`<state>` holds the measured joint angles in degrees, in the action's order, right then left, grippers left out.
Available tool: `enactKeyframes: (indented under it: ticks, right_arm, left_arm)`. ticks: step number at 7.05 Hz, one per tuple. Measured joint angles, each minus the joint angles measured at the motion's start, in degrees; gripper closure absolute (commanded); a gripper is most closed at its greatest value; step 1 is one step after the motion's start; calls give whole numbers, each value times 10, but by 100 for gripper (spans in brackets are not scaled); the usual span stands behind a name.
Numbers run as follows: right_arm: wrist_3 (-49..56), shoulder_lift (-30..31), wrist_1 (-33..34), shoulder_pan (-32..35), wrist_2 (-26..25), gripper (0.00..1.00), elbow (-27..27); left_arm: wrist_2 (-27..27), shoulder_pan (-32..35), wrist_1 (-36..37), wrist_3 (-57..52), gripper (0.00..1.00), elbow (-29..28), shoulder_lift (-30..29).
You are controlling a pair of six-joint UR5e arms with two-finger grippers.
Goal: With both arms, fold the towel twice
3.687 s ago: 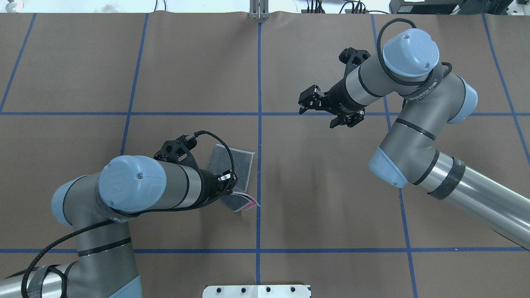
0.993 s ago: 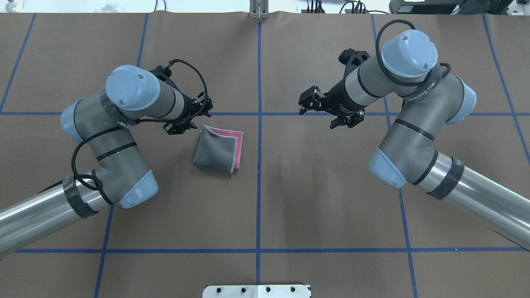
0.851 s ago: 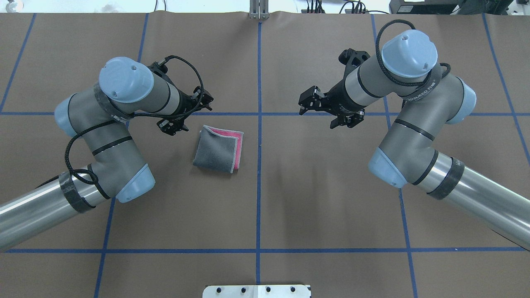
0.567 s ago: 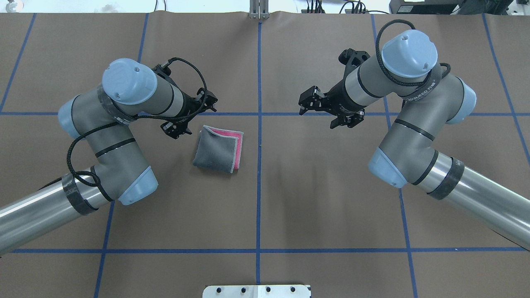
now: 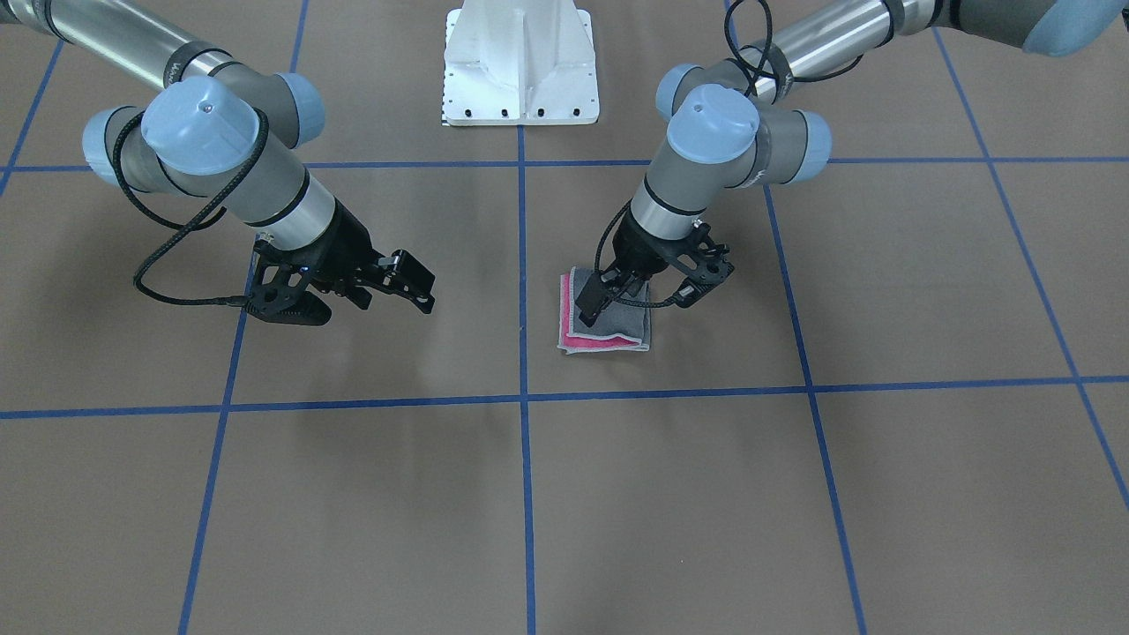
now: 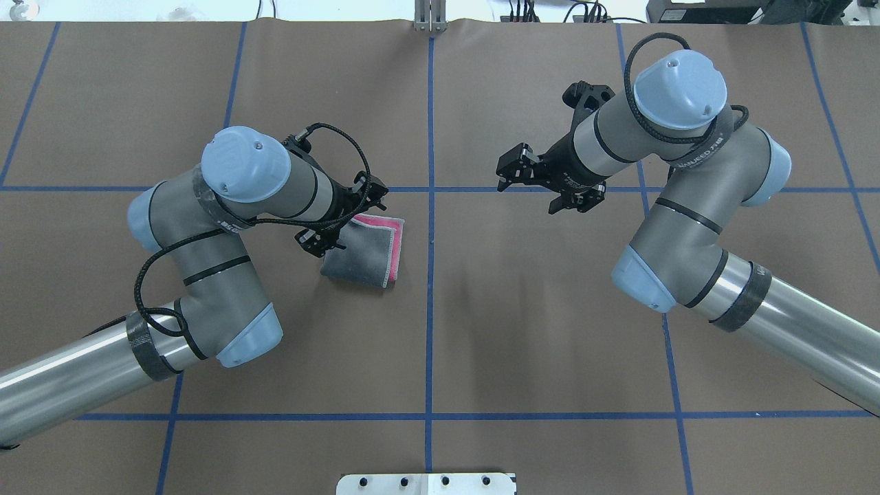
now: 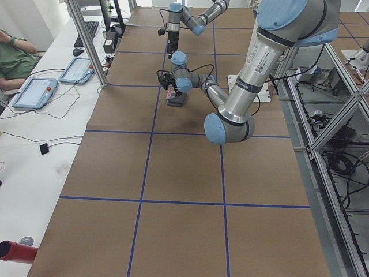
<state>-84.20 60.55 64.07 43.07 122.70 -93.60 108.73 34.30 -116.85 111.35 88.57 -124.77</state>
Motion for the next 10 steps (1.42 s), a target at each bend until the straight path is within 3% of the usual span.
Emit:
enactKeyframes:
  ticks: [5, 10]
  right_arm:
    - [-2, 0, 0, 0, 0, 0, 0]
    - [0, 0, 1, 5, 1, 0, -1]
  left_arm:
    - [-3, 3, -61, -14, 1, -63, -3]
    - [18, 66, -58, -88, 0, -75, -1]
